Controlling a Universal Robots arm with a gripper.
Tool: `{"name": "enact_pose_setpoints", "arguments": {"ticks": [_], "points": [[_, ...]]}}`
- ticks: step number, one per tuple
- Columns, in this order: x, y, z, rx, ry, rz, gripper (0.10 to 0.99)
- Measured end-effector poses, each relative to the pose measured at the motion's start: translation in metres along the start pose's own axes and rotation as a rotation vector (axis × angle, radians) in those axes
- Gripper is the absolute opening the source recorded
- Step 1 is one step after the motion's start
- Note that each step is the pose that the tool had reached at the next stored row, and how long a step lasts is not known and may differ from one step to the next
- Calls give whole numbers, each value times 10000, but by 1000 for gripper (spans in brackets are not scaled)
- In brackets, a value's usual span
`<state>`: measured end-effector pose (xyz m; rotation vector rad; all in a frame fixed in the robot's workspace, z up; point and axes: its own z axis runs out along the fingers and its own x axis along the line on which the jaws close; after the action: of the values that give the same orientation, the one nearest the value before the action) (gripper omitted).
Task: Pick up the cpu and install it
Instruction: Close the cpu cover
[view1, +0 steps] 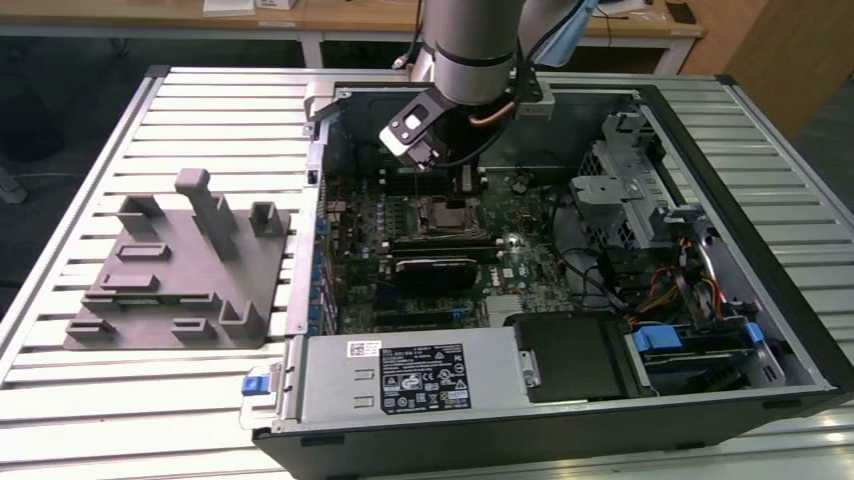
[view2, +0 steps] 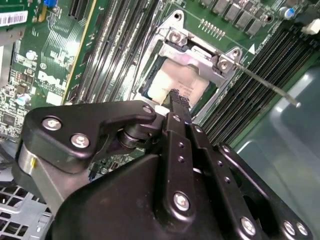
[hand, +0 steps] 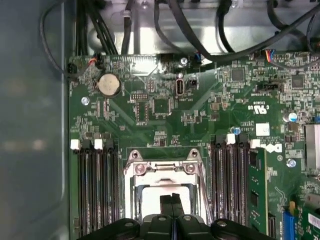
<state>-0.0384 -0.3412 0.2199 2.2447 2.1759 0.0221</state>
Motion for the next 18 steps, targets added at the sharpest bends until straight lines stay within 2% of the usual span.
{"name": "enact_pose_setpoints", "arguments": {"ticks": [7, 11, 18], "points": [[-1, -19, 1, 0, 1, -102, 106], [-1, -19, 3, 1, -1, -750, 106], [-1, -19, 8, -1, -54, -2002, 106]]}}
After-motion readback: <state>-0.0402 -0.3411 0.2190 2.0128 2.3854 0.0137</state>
